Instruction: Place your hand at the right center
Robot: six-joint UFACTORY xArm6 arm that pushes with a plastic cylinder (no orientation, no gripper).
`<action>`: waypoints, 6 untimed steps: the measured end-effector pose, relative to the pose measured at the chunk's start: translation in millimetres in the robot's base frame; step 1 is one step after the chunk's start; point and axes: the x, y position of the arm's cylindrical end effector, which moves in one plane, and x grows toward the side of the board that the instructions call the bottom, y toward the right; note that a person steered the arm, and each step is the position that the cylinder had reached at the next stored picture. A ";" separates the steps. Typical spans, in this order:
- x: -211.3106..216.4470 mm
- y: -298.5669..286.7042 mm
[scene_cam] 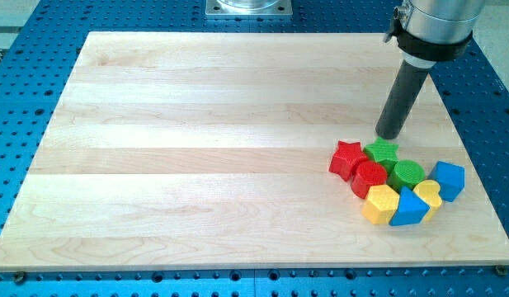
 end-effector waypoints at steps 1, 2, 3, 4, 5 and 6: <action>0.0 0.0; -0.1 3.9; -4.1 9.5; -5.3 -0.4; -1.9 -0.6; 3.0 2.6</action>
